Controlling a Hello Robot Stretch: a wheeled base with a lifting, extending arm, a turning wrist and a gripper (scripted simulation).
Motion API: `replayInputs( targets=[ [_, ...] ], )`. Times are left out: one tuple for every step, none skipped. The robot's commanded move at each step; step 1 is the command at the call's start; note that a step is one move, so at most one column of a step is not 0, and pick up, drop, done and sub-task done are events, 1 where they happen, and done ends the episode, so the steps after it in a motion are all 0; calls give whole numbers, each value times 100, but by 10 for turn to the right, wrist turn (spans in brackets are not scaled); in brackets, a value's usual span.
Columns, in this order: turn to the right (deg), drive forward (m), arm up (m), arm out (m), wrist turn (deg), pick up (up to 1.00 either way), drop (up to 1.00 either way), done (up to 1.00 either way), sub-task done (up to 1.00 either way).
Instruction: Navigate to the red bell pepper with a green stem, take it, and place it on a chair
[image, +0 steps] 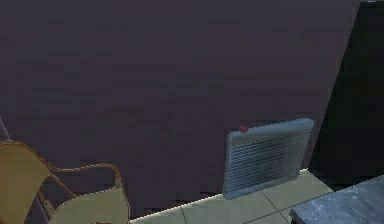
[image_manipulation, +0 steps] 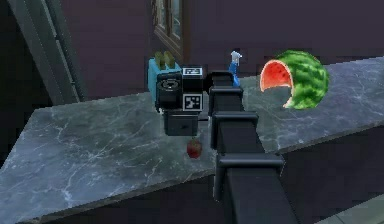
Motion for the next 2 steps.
replayInputs(
  targets=[
    [0,0,0,0,120,0,0,0,0],
    [0,0,-14,0,0,0,0,0,0]
  ],
)
